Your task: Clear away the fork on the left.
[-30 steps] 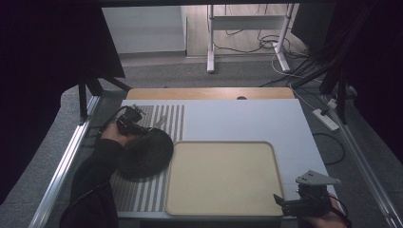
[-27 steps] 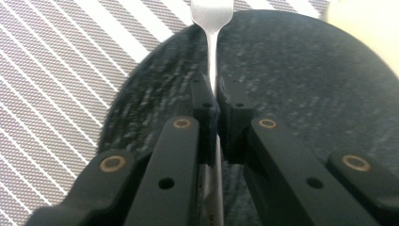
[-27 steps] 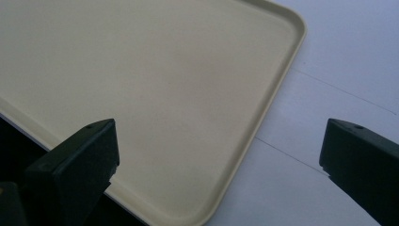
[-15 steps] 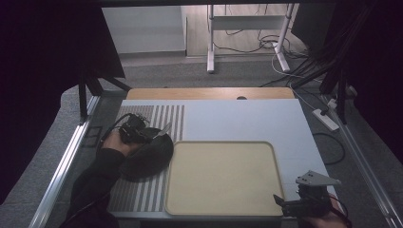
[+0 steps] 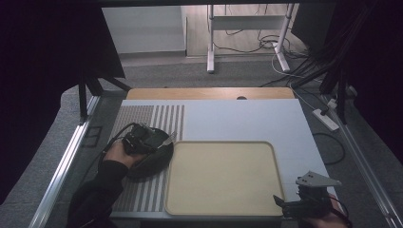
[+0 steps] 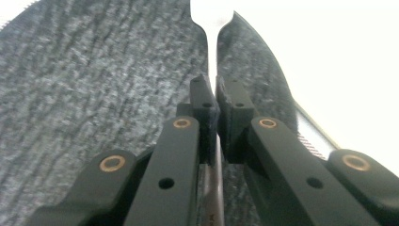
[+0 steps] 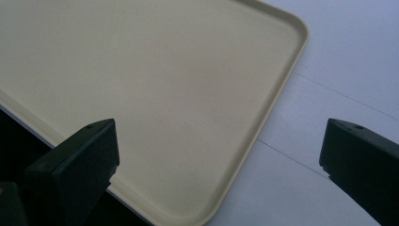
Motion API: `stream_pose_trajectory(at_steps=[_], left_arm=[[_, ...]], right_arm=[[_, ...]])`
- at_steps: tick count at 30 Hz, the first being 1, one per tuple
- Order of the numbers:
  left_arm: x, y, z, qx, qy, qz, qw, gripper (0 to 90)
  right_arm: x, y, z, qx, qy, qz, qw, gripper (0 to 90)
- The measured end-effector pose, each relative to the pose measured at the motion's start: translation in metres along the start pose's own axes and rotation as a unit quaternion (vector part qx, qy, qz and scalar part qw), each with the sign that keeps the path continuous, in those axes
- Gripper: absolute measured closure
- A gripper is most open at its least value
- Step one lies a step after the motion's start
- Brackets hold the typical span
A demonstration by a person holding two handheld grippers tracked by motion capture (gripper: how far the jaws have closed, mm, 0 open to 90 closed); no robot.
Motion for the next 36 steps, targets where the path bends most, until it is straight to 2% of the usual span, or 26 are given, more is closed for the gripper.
stream_pose_trajectory(at_steps=[6,18,30,36], left_arm=[[0.013,0.000,-0.006,0.006,-0.009,-0.014,0.9998,85.4],[0.048,0.004,-0.013,0.002,-0.011,-0.032,0.9994,85.4],[0.079,0.017,-0.004,-0.006,-0.007,-0.044,0.9990,85.4],[0.095,0.023,0.005,-0.007,0.006,-0.045,0.9989,85.3]], right_arm=[[0.000,0.000,0.000,-0.001,-0.001,0.001,1.0000,0.0],[-0.001,0.000,0.000,-0.001,-0.004,0.000,1.0000,0.0],[-0.001,0.001,0.000,-0.002,-0.006,0.001,1.0000,0.0],[-0.001,0.001,0.000,-0.004,-0.007,0.001,1.0000,0.0]])
Point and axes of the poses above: each handheld gripper's, and its own axes: y roughly forward along the jaws, z roughly out of its top, x roughly to its right, the point moved 7 cm from there along y, roughly forward along the jaws, and after that the axes turned 2 degrees about -z, right-handed, at the moved point
